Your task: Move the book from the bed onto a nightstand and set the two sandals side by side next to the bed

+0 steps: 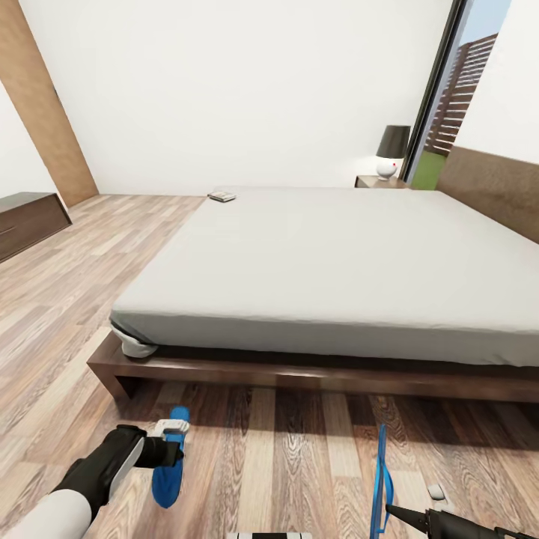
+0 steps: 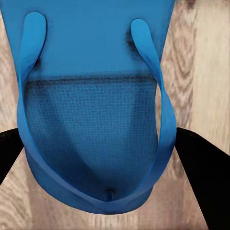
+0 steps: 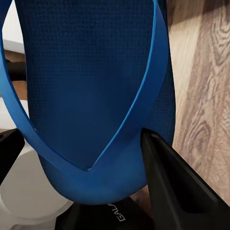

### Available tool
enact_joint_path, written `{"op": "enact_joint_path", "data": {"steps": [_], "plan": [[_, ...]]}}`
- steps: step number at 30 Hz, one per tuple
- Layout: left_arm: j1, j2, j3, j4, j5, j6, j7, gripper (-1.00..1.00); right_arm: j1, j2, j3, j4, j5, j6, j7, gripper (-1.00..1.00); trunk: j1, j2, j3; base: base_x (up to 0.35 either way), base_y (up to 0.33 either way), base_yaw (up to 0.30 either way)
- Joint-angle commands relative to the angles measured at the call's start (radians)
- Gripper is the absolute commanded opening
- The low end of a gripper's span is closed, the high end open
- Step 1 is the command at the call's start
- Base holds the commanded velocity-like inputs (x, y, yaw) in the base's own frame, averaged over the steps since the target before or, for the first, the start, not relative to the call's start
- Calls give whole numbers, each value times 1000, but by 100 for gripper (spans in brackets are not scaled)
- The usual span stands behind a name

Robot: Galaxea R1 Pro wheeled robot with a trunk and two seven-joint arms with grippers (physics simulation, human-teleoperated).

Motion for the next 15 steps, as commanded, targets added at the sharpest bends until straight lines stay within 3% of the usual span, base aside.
{"op": "enact_joint_path", "data": {"steps": [1, 7, 15], "plan": [[-1, 10, -6, -2, 12, 2, 3, -100, -1, 0, 8, 3, -9, 8, 3, -100, 0, 0, -1, 0, 0, 0], [-1, 36, -9, 14, 7, -44, 2, -100, -1, 0, 8, 3, -9, 8, 2, -100, 0, 0, -1, 0, 0, 0], [-1, 64, -9, 151, 6, -313, 0, -100, -1, 1, 8, 3, -9, 8, 2, -100, 0, 0, -1, 0, 0, 0]]}}
